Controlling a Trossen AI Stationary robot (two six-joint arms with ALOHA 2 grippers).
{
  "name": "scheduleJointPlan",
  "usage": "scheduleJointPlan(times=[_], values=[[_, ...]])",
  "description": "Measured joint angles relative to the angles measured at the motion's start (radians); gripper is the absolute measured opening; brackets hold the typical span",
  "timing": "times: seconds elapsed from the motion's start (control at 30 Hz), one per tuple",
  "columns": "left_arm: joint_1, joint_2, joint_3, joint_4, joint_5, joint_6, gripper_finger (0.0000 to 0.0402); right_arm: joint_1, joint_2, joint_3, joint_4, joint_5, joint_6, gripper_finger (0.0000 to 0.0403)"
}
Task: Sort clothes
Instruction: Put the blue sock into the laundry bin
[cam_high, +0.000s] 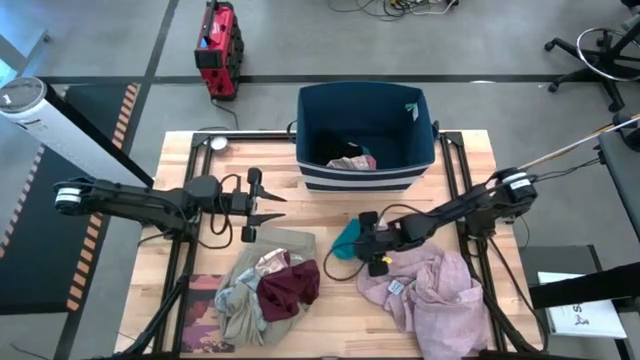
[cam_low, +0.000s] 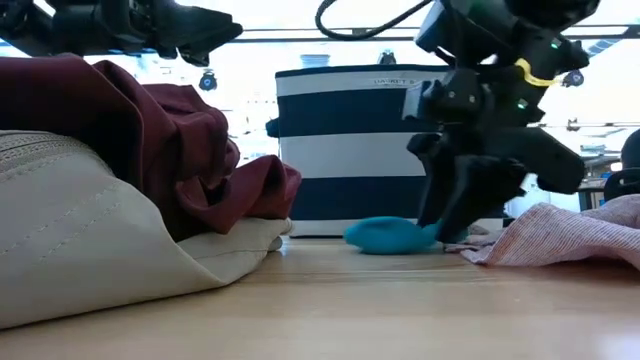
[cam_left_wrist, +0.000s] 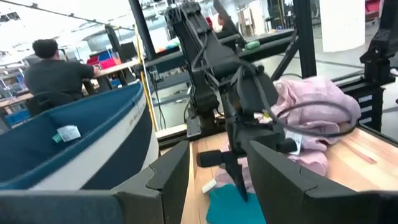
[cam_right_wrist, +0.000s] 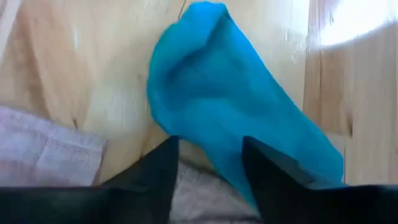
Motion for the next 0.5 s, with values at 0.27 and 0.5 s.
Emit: scheduleJointPlan(times=[0.27,0.5], values=[[0.0,0.012,0.0,0.001,0.0,0.0,0.0151,-0.01,0.003,0.103,-0.058,-0.011,-0.067,0.0011],[0.0,0.014,-0.001,0.004,0.0,0.001,0.0151,-0.013,-0.035,0.236,-0.194,-0.01,-0.072,0.0001]])
